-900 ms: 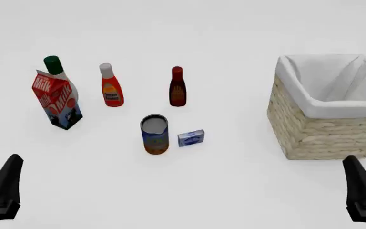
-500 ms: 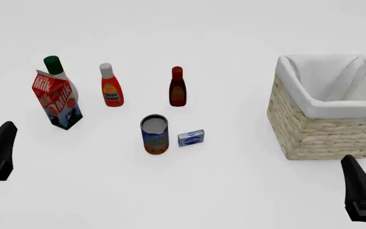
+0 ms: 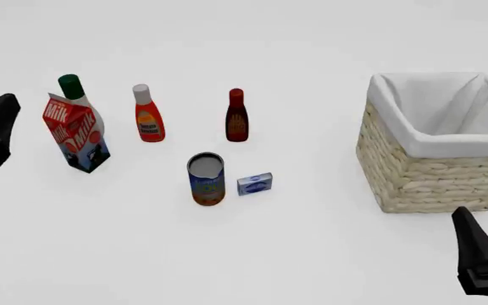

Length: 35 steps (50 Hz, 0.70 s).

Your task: Pick the ketchup and place it in the basket.

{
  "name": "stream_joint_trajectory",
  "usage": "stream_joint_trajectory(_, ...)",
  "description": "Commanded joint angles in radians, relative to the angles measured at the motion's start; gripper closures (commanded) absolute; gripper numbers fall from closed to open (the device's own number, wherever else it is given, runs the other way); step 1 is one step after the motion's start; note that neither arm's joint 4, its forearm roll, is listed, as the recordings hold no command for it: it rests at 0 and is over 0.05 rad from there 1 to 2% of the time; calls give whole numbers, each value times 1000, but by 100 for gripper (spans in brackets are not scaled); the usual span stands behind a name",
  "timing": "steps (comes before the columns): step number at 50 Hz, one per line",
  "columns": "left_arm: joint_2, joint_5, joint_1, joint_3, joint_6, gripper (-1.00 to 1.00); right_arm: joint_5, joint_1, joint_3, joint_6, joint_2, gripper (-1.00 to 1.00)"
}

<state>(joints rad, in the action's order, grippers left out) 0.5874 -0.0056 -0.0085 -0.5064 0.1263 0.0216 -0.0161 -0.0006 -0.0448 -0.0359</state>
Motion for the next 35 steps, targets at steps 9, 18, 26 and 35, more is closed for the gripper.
stream_joint_trajectory(9,195,26,-30,-189,67,-100,17,-3,0,-24,-24,-100)
stream_joint_trajectory(18,279,49,-45,-292,60,-100,19,-2,0,-26,-27,-100)
stream_joint_trajectory(26,359,57,-77,-374,53,-100,31,-3,0,-29,-40,-100)
stream_joint_trajectory(35,433,37,-98,-435,67,-100,23,-8,0,-37,-33,-100)
